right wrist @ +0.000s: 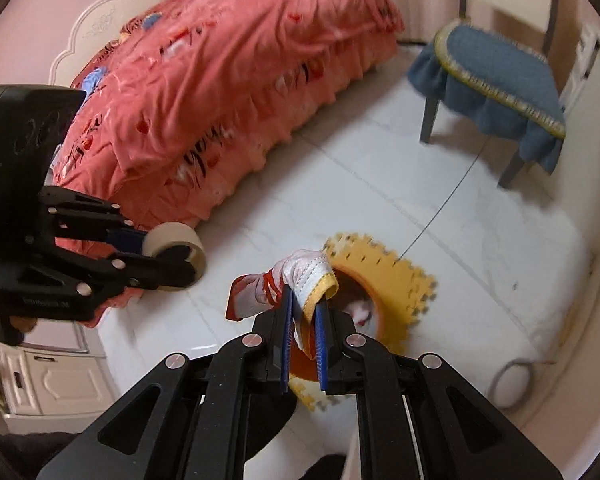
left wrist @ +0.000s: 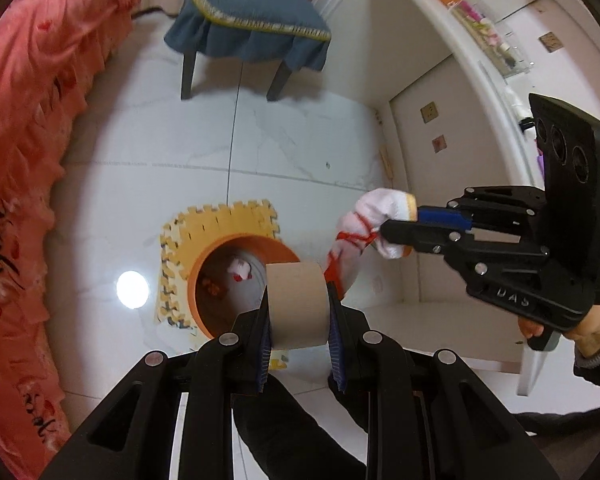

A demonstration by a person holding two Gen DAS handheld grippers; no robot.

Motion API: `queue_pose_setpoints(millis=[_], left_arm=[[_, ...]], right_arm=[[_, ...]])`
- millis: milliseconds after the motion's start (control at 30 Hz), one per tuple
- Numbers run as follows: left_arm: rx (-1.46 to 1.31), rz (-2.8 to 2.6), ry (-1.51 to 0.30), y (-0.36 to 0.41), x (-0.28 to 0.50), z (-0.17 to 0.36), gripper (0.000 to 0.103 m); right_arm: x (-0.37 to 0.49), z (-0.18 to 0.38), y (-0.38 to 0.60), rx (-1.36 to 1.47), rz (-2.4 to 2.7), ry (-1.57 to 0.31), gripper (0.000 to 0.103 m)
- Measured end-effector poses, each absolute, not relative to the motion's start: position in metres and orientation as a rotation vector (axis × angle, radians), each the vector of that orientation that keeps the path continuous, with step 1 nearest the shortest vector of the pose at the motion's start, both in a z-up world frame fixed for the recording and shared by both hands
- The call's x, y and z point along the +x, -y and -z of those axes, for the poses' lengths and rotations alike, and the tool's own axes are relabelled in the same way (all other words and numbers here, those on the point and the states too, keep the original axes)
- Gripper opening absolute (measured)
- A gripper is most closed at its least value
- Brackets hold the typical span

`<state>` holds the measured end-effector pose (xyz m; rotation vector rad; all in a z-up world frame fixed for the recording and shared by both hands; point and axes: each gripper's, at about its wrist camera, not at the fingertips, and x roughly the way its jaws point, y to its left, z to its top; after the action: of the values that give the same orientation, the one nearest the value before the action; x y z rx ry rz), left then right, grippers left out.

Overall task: Collect trash
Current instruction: 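Carry the tape roll and red-white plush over the orange bin, then open right tool over the bin while left tool releases the tape roll, then move both open tools from the bin back over the desk mat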

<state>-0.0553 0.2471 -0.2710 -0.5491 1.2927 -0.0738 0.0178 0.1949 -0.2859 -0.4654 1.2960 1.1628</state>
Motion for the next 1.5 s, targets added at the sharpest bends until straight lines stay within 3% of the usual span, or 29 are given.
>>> queue_pose_setpoints(millis=[267, 400, 467, 500, 533, 767, 1133, 1233, 1467, 1500], left_arm=[[-0.581, 0.09, -1.349, -0.251, -0.054, 0.312, 0.026], [-0.59, 0.083, -1.366, -0.255, -0.054, 0.322, 0.026], [-0.585, 0.08, -1.377, -0.252, -0.053, 0.325, 0.035], [-0.585, 0.08, -1.385, -0.252, -0.053, 0.327, 0.053], [-0.586, 0.077, -1.386, -0.251, -0.052, 0.328, 0.058], [-0.586, 0.093, -1.389, -0.247, -0.055, 0.328, 0.058], [-0.534, 0.093, -1.351, -0.24, -0.051, 0.293, 0.058], [-0.506, 0.086, -1.33, -0.237, -0.051, 0.273, 0.064], [-0.443, 0.047, -1.276, -0.23, -0.049, 0.227, 0.066], [-0.434, 0.04, -1.265, -0.229, -0.049, 0.219, 0.072]], right_arm=[[0.016, 0.343, -0.205, -0.529, -1.126, -1.391, 0.011], [0.015, 0.358, -0.207, -0.521, -1.103, -1.428, 0.017], [0.015, 0.364, -0.208, -0.514, -1.098, -1.446, 0.026], [0.015, 0.366, -0.208, -0.52, -1.091, -1.449, 0.036], [0.014, 0.368, -0.208, -0.52, -1.091, -1.455, 0.039], [0.011, 0.361, -0.206, -0.516, -1.111, -1.452, 0.039], [0.016, 0.313, -0.194, -0.429, -1.129, -1.412, 0.04], [0.021, 0.291, -0.187, -0.38, -1.138, -1.391, 0.053], [0.03, 0.228, -0.167, -0.315, -1.138, -1.297, 0.072], [0.031, 0.218, -0.162, -0.307, -1.136, -1.28, 0.075]])
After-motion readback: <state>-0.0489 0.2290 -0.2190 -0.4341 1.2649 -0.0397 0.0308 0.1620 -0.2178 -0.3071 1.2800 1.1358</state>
